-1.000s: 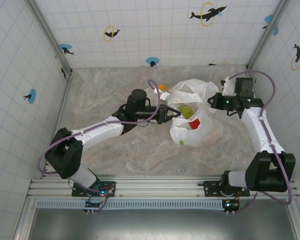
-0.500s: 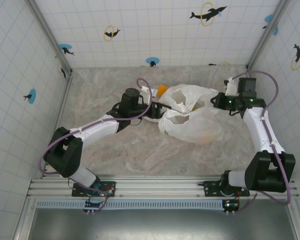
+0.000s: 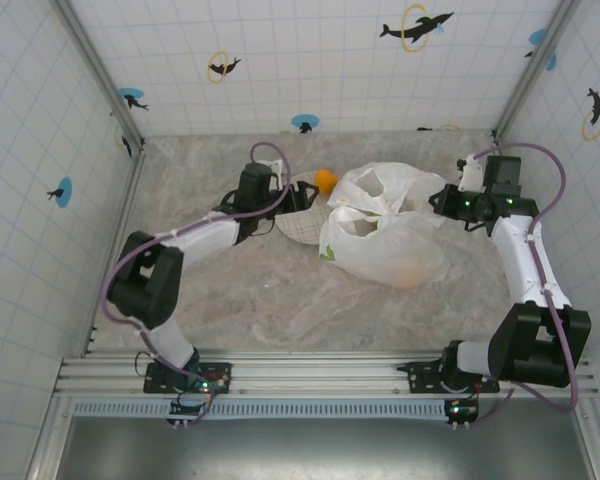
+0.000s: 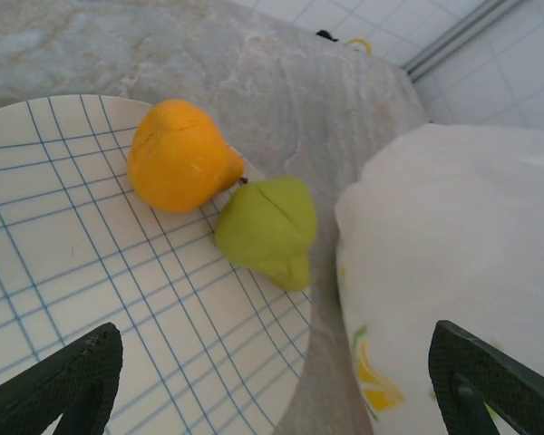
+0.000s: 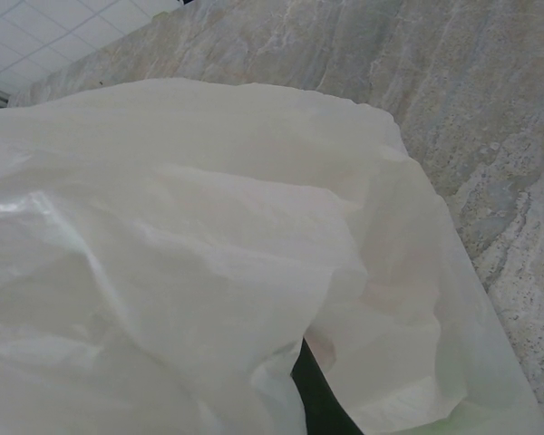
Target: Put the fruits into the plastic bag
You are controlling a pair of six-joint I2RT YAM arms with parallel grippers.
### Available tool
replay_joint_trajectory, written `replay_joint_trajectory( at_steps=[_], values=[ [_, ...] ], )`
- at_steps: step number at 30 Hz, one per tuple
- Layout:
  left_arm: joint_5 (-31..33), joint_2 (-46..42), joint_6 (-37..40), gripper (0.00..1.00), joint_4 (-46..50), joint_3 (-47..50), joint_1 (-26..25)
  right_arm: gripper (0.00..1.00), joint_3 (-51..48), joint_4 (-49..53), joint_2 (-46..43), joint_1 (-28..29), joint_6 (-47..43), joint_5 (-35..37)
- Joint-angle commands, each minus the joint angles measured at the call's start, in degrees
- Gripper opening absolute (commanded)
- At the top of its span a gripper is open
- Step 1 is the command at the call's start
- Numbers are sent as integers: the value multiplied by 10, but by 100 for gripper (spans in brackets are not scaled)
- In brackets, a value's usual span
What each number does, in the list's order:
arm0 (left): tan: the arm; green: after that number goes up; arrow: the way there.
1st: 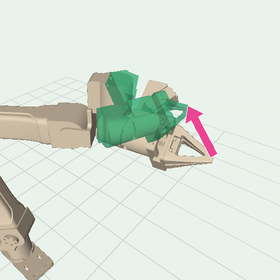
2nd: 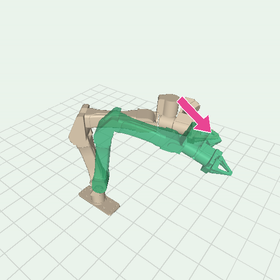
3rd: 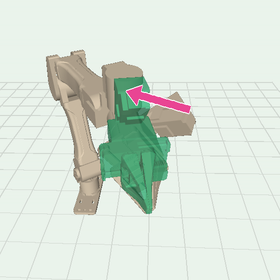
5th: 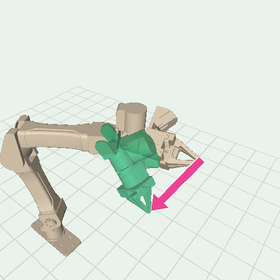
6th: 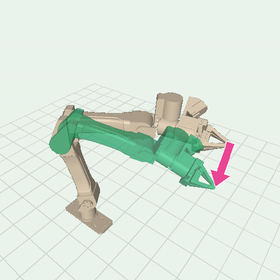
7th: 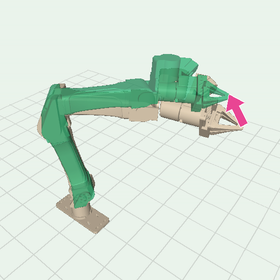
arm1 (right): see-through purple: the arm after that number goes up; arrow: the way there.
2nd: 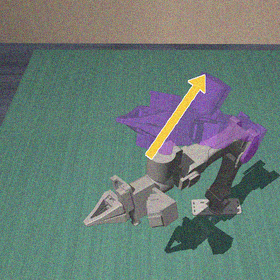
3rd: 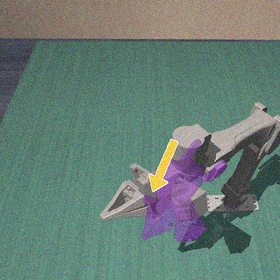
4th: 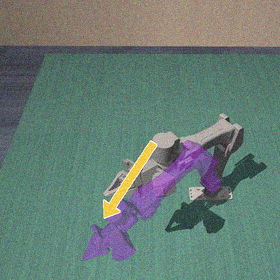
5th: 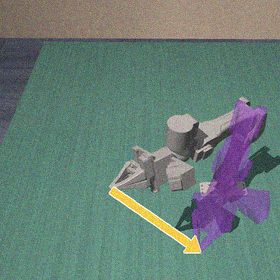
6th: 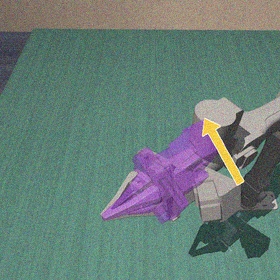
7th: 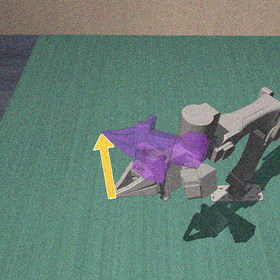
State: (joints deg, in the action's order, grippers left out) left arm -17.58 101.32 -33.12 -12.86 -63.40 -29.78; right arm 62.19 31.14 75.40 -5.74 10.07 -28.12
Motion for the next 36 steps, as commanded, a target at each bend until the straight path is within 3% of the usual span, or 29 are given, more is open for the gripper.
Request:
replay_joint_trajectory(
  at_steps=[1,12,23,30,36],
  values=[
    [20,62,1,90,38,-68,-1,0,-10,-5,-13,-5,2,1],
    [67,257,23,96,96,-270,0,0,-17,-10,-10,-6,3,-2],
    [51,374,11,97,123,-406,-1,0,-26,-16,-10,-6,5,-6],
    [39,398,-1,90,117,-435,-1,0,-26,-17,-7,-6,5,-8],
    [23,408,-10,75,115,-445,-1,0,-25,-16,-8,-7,5,-7]
  ],
)
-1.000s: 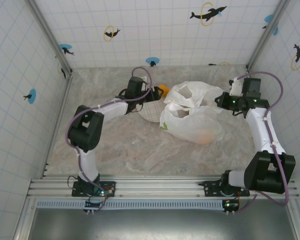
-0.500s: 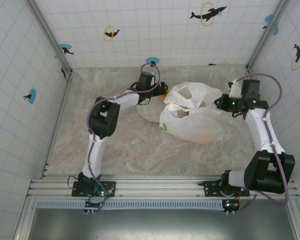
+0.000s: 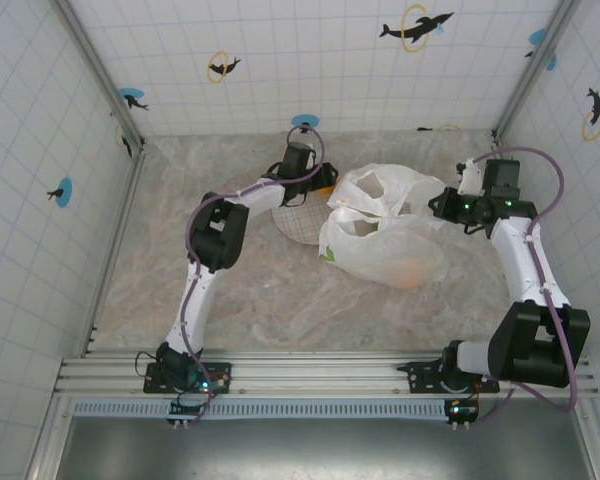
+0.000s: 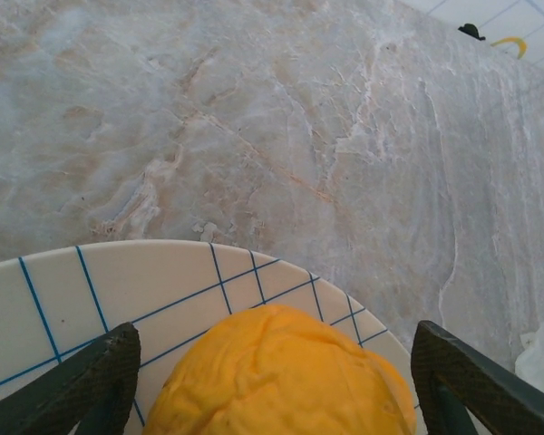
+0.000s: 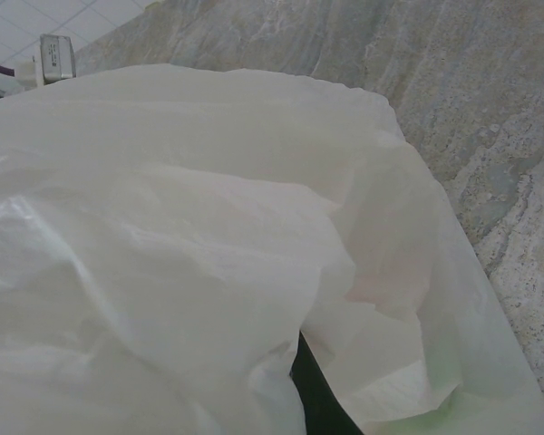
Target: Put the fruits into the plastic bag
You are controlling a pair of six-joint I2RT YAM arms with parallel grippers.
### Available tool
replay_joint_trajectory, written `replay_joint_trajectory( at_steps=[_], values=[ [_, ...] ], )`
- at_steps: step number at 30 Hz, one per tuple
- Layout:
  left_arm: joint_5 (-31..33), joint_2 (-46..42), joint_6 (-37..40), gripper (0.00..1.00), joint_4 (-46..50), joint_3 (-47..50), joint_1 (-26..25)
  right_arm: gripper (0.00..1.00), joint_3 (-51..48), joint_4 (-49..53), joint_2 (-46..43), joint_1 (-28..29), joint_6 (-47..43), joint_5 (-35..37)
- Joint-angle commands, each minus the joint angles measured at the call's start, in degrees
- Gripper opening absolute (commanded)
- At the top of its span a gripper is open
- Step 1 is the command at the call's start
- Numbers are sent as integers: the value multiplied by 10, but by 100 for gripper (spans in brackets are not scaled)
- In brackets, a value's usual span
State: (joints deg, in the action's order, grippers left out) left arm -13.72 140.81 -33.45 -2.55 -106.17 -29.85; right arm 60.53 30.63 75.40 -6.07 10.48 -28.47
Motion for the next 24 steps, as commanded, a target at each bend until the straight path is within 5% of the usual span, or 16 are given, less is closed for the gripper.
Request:
replay_joint_trajectory(
  at_steps=[1,13,24],
  values=[
    [-17,13,-6,72,13,-17,0,0,-9,-11,-8,-4,1,-4],
    [-3,-17,8,56,14,2,0,0,-13,-14,-7,-4,2,-6],
    [14,-124,13,50,-33,111,22,0,-20,-15,-11,-4,3,-5]
  ],
)
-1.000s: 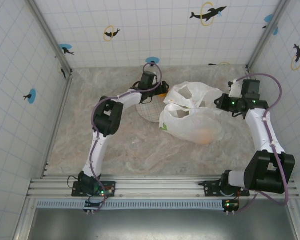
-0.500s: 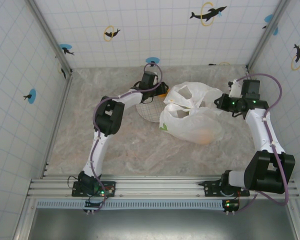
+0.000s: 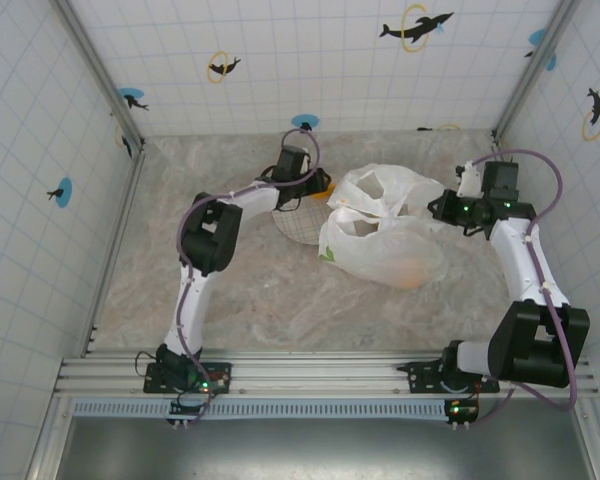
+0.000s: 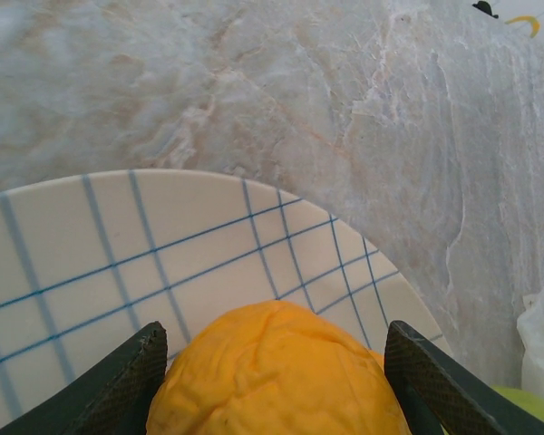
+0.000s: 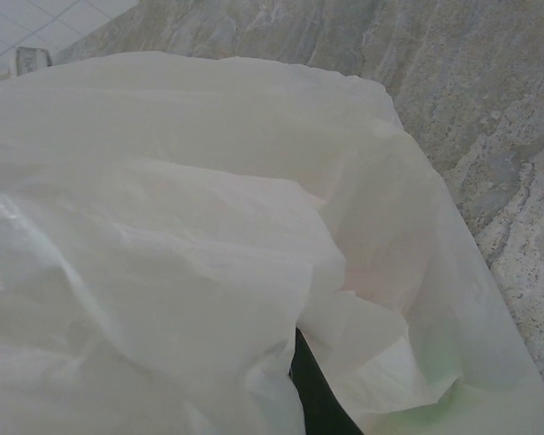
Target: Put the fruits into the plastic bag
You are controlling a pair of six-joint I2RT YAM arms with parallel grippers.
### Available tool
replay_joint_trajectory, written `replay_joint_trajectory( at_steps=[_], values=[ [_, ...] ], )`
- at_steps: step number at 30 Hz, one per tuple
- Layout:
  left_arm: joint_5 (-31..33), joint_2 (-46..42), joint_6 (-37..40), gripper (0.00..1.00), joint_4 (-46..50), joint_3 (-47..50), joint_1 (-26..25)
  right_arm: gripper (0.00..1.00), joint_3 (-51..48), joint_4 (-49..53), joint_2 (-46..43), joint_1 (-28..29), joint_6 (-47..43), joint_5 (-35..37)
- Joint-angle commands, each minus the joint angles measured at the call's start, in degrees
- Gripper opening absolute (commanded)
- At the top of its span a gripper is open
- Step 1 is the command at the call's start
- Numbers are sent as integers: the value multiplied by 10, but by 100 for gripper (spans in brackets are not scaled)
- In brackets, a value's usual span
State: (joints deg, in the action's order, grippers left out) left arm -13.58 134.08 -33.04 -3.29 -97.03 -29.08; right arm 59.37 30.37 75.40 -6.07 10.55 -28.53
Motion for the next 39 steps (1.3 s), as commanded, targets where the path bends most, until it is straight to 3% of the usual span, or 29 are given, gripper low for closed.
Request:
replay_joint_trajectory(
  at_steps=[1,12,18,28,39],
  values=[
    [14,-71,9,51,-32,35,17,0,-9,-12,-12,-4,3,-4],
    [27,-223,9,50,-88,189,35,0,-10,-13,-15,-4,2,-6],
    [1,-325,4,48,-119,281,26,0,-8,-11,-12,-4,2,-6],
    [4,-535,58,48,-89,399,-41,0,-4,-15,-5,-3,5,-9],
    [50,-540,155,49,-30,379,-151,0,-4,-12,-9,-3,4,-6]
  ],
)
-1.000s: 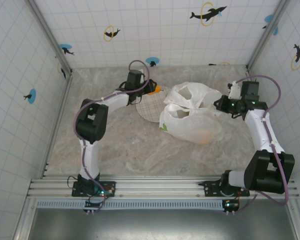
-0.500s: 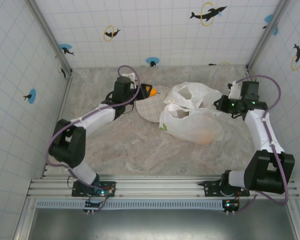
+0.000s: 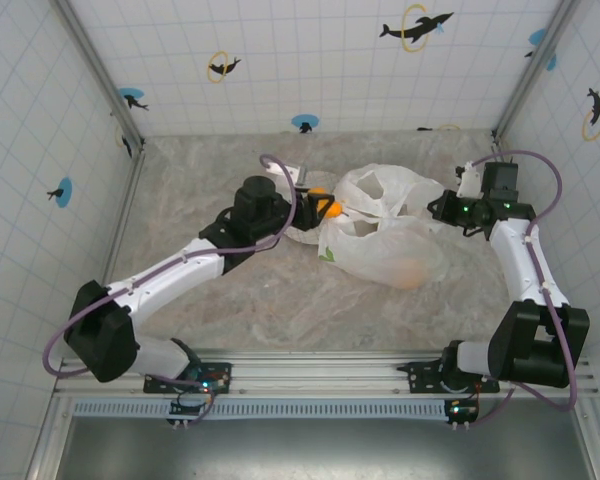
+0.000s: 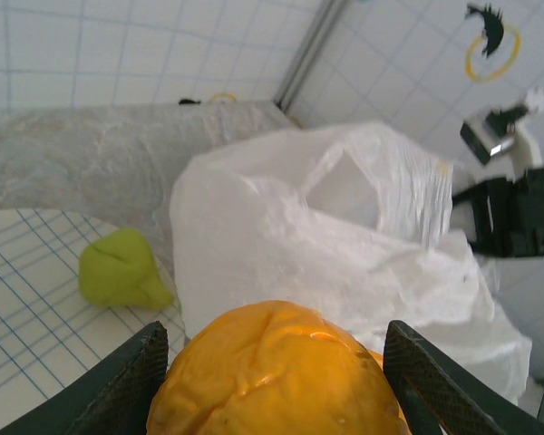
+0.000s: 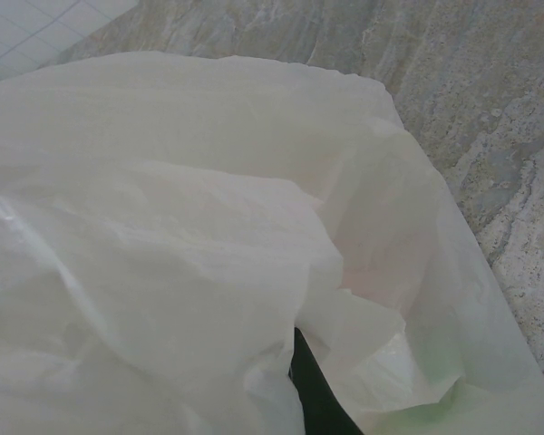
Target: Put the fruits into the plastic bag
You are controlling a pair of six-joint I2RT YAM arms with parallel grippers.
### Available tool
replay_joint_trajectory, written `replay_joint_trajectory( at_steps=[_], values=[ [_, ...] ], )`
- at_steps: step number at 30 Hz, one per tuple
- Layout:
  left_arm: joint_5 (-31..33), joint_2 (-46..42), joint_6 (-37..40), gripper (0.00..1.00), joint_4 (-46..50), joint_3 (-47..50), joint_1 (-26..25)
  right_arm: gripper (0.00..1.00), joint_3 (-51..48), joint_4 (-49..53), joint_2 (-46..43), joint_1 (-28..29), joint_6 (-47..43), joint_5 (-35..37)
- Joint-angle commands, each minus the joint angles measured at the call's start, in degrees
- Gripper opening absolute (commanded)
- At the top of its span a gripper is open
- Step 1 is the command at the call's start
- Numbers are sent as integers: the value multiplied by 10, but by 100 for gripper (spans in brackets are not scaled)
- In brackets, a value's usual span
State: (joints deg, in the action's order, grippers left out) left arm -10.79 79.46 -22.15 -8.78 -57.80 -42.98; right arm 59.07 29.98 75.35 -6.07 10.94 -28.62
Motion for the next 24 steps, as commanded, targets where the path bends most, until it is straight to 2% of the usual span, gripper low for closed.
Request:
replay_joint_trajectory(
  at_steps=[1,6,15,17,19,24],
  values=[
    [24,11,54,49,30,-16,-18,0,-2,-7,-10,-3,0,-3],
    [42,45,91,49,50,-35,-46,0,-2,-12,-7,-3,1,-8],
    [-94,88,101,49,37,-64,-70,0,5,-9,-6,-3,3,-10],
    [-98,80,103,49,32,-62,-70,0,5,-11,-6,-2,5,-13],
    [-67,63,106,49,24,-58,-70,0,4,-13,-8,-1,7,-20],
    [86,0,99,50,-18,-31,-70,0,5,-31,-16,1,22,-46]
  ],
)
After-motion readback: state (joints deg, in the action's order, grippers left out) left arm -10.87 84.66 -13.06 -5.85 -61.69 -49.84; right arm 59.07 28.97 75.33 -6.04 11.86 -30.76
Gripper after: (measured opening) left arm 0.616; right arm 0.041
